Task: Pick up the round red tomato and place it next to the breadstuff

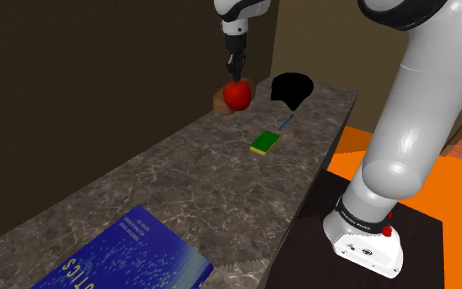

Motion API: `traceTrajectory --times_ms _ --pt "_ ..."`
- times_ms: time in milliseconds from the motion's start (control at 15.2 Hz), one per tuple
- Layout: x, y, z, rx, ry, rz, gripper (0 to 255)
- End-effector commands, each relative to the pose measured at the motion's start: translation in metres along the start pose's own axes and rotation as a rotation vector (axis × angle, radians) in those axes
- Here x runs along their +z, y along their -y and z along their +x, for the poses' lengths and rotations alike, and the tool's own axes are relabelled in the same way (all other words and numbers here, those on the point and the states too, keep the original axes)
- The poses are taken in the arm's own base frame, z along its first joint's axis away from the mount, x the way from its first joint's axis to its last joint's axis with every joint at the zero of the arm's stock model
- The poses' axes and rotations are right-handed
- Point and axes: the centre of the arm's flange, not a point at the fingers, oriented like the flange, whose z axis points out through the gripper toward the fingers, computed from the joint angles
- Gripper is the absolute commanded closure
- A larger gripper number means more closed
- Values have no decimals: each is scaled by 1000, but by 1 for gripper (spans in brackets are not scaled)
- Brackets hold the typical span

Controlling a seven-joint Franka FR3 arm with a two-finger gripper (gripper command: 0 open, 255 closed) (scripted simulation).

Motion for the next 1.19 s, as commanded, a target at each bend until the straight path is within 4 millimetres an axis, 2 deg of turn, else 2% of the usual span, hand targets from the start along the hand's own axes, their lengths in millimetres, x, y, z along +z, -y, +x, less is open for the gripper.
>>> traceTrajectory --times_ms 0,924,1122 --pt "10 2 0 0 -1 0 255" --pt "84 5 4 0 -1 0 255" --pt "88 6 4 0 -1 0 255"
